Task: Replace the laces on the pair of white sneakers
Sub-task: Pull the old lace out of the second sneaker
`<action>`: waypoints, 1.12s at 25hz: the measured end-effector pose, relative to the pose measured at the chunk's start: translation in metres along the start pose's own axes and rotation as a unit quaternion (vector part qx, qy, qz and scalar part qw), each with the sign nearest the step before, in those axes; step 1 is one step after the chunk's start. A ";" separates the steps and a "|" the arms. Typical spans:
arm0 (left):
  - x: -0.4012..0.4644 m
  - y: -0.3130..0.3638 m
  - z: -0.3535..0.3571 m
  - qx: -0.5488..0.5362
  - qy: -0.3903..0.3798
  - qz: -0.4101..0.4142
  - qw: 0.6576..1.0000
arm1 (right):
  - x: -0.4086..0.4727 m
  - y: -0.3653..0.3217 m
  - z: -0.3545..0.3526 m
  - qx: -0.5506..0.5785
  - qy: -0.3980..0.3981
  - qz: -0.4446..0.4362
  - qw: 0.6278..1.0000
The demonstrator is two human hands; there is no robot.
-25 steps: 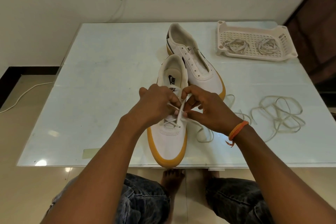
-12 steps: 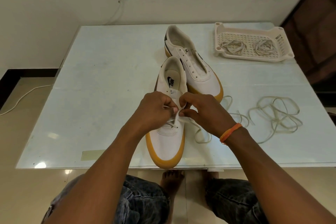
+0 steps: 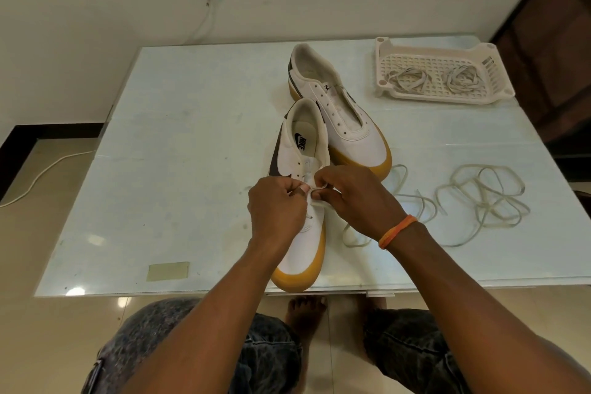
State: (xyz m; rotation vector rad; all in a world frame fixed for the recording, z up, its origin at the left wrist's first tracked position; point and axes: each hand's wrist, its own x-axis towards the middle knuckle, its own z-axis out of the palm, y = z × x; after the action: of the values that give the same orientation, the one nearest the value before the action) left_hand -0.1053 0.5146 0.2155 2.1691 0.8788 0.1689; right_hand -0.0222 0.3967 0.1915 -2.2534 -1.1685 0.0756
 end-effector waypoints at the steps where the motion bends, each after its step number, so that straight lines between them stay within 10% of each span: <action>1: 0.001 0.000 -0.001 0.011 -0.006 0.005 1.000 | -0.001 -0.002 0.000 -0.019 0.008 -0.018 1.000; 28: 0.013 -0.012 0.001 -0.052 -0.076 -0.013 0.996 | -0.008 -0.004 0.020 -0.013 0.092 -0.070 0.993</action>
State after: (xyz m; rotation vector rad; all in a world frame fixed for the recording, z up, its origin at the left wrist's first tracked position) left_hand -0.1019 0.5281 0.2040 2.0440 0.7925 0.0348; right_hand -0.0364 0.4022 0.1756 -2.1429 -1.2295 -0.1998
